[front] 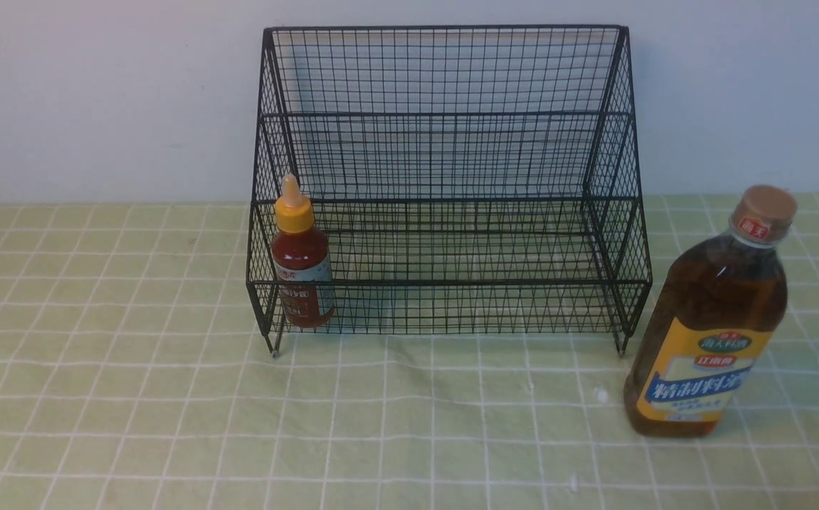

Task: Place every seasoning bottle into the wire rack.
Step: Use the right arm to grab the condiment bottle closest to it

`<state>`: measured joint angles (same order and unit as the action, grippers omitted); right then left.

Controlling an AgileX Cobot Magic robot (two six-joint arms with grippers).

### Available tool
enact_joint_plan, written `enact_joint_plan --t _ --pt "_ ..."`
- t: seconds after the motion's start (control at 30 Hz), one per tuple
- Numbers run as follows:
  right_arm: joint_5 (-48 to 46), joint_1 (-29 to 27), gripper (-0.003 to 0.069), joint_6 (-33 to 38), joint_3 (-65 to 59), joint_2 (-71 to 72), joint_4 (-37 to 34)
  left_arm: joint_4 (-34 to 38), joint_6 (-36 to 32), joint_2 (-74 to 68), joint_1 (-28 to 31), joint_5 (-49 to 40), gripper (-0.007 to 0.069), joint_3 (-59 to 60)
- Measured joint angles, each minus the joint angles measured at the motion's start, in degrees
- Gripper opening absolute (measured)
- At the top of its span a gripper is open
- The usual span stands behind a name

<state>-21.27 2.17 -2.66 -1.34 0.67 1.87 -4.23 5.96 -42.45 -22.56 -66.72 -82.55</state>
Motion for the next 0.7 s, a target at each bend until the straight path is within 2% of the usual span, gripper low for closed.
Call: enact_joint_plan --t 0.17,0.23,0.43,0.6,0.7 --pt "0.0 0.0 -0.0015 0.0 0.0 0.0 0.0 0.0 -1.7 9.5 2.3 13.3 -0.0006 15.6" --pt "0.0 0.0 -0.0015 0.0 0.0 0.0 0.0 -0.1 -3.1 16.5 5.5 22.5 -0.0006 28.8" --pt "0.0 0.0 -0.0015 0.0 0.0 0.0 0.0 0.0 -3.7 31.6 15.1 37.7 -0.0006 56.7" --pt "0.0 0.0 -0.0015 0.0 0.0 0.0 0.0 0.5 -3.8 41.8 19.1 42.1 -0.0006 75.0" --pt "-0.1 0.0 -0.0015 0.0 0.0 0.0 0.0 0.6 -3.8 43.0 19.2 42.4 -0.0006 80.8"
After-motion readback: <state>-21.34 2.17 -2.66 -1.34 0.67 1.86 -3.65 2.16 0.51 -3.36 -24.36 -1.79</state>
